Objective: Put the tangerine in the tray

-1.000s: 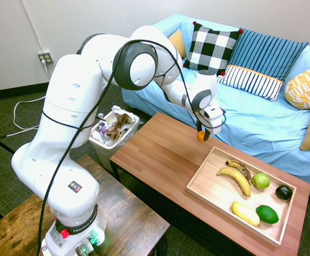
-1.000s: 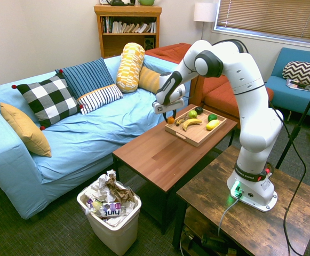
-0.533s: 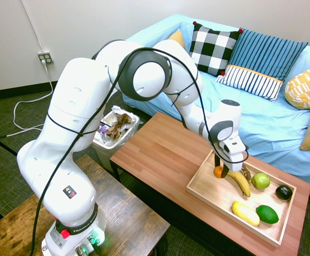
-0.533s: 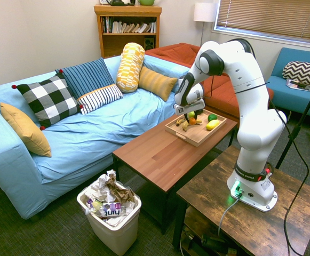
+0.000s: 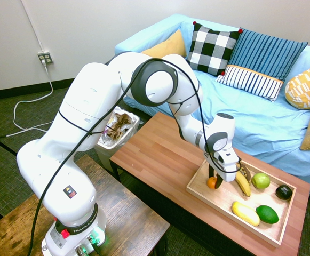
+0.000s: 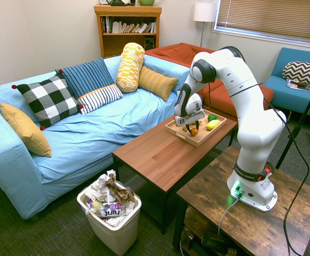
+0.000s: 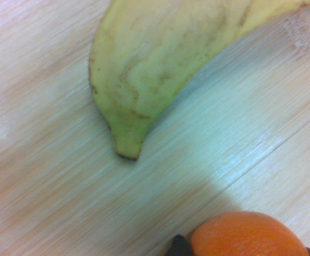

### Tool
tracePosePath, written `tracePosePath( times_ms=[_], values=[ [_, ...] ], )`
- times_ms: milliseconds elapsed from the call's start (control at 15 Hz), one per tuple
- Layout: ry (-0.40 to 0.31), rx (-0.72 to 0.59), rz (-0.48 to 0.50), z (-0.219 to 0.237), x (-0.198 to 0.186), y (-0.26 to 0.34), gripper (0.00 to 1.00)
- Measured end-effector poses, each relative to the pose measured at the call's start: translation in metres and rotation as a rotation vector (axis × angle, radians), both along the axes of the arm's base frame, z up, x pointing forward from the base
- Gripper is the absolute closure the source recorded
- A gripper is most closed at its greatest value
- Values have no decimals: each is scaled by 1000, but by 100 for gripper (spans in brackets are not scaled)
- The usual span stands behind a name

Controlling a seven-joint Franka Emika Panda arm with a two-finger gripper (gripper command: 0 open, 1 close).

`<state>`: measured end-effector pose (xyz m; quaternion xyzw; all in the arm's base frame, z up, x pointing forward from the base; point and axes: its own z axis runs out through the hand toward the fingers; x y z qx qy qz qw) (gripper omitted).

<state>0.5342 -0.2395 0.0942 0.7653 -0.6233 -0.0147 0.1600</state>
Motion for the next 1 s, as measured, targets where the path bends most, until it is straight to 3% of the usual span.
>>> tracePosePath(
  times_ms=[667,1000],
  values=[
    [-13,6,-4,1,-4,-7,0],
    [-79,21,5,38,-5,-3,0]
  ],
)
